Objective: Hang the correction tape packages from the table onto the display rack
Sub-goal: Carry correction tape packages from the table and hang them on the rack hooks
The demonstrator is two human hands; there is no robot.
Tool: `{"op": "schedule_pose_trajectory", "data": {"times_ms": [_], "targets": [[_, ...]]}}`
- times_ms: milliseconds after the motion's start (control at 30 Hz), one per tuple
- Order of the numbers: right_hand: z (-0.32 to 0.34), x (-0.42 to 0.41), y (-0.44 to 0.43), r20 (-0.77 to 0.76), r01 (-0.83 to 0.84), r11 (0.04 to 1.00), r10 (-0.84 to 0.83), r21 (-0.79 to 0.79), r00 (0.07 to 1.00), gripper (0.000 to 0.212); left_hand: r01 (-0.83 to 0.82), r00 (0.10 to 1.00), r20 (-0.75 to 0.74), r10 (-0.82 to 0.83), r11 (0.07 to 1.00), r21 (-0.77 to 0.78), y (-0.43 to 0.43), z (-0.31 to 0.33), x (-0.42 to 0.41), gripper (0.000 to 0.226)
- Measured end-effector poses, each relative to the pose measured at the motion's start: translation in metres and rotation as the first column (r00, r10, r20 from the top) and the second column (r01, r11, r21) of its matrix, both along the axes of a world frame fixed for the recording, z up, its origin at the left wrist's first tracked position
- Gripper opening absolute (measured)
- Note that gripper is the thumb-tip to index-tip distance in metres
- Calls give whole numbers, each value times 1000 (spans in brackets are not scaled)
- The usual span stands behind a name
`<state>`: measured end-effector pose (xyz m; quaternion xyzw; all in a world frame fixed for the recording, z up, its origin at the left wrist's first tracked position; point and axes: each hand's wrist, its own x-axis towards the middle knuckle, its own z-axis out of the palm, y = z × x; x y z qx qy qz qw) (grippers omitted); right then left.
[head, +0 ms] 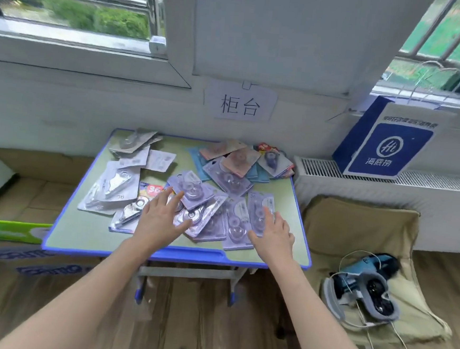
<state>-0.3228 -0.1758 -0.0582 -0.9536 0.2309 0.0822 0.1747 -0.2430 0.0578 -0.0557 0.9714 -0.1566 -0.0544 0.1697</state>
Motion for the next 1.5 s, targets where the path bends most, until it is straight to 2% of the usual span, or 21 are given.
{"op": "schedule_pose_trajectory", "data": {"times_ms": [300,500,633,700,767,833,1000,1167,1233,1333,1400,1500], "targets": [[-46,75,-15,-91,68,998,-68,-2,994,73,-81,995,-66,79,996,-30,-2,-36,78,72],[-81,108,-34,-174,59,994,-74,-90,982,72,-280,959,19,282,956,-92,6,-43,136,74],[-95,117,-40,-181,-12,993,-9,-116,983,70,-427,903,-7,429,899,-96,24,-48,176,75],[-94,119,-39,-127,-35,991,18,-131,992,79,-456,890,-35,454,888,-57,32,-55,190,76],[-93,121,-37,-93,-47,990,34,-136,995,88,-453,890,-59,451,891,-30,38,-62,200,76],[-93,123,-38,-54,-48,990,41,-136,998,88,-441,895,-83,438,897,-23,41,-69,205,75],[-102,127,-45,-129,-67,984,45,-168,991,91,-434,899,-74,431,901,-28,42,-77,214,62],[-97,130,-41,-79,-36,993,27,-117,997,93,-466,884,-82,461,883,-56,44,-79,220,49],[-92,131,-39,-31,-38,994,35,-106,999,101,-460,887,-66,457,887,-39,44,-78,220,48],[-87,131,-37,-46,-25,995,21,-97,999,110,-435,900,-27,435,900,-5,37,-76,217,46],[-88,130,-38,-35,-34,993,30,-110,999,107,-419,908,-6,420,908,4,31,-72,212,45],[-93,124,-41,-106,-72,984,55,-165,993,80,-410,912,-2,410,912,16,22,-68,198,46]]}}
